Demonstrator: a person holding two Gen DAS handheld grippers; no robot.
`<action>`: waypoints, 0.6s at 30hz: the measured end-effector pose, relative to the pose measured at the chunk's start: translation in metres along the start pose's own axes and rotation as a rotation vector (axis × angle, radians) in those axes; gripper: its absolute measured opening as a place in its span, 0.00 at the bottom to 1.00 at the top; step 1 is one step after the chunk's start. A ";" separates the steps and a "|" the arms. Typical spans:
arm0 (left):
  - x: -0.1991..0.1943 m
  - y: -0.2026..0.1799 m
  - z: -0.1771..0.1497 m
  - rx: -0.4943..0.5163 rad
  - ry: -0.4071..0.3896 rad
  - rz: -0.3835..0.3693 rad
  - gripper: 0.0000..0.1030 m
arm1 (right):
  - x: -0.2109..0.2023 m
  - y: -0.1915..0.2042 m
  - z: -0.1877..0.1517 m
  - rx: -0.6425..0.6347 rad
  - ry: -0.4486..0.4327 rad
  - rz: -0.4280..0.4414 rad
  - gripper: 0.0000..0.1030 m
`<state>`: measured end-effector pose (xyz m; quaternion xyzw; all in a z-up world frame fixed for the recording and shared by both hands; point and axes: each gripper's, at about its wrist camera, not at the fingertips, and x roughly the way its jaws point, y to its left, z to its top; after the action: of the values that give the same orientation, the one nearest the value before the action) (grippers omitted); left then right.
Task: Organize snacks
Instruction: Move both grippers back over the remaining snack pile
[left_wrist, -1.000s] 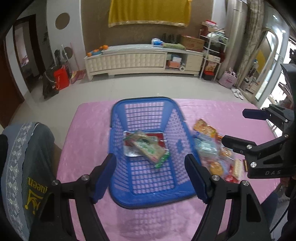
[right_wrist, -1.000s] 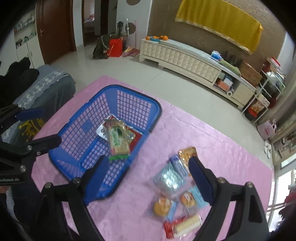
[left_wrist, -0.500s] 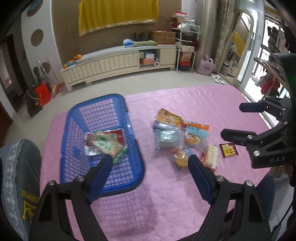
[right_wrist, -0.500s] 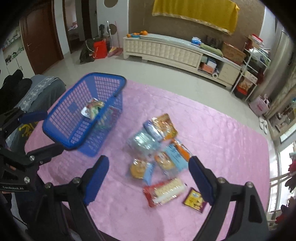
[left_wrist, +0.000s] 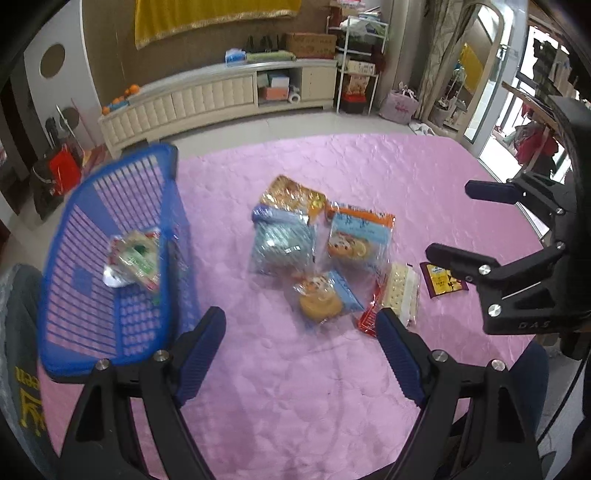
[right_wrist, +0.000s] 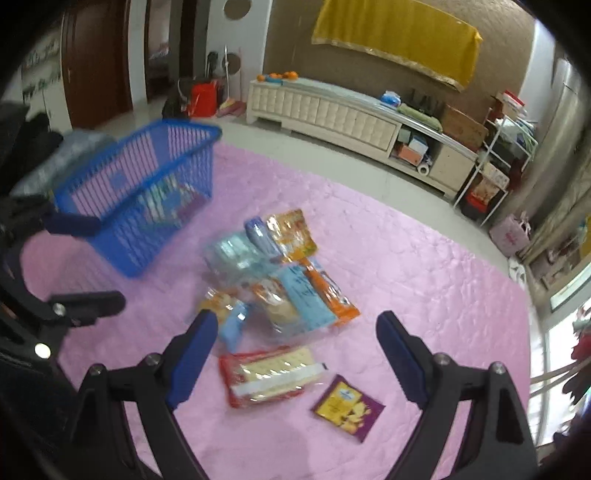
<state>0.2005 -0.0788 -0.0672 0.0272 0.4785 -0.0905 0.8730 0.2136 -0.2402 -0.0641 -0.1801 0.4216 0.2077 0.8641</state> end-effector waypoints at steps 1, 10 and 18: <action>0.005 -0.001 -0.001 -0.007 0.007 0.000 0.79 | 0.007 -0.002 -0.002 -0.001 0.012 0.021 0.88; 0.050 -0.005 -0.007 -0.033 0.067 -0.012 0.79 | 0.073 -0.013 -0.005 -0.092 0.143 0.087 0.88; 0.083 0.009 -0.004 -0.079 0.128 -0.024 0.79 | 0.117 -0.013 0.003 -0.120 0.190 0.162 0.84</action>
<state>0.2423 -0.0805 -0.1391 -0.0074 0.5366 -0.0804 0.8399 0.2877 -0.2257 -0.1541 -0.2159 0.5015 0.2836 0.7883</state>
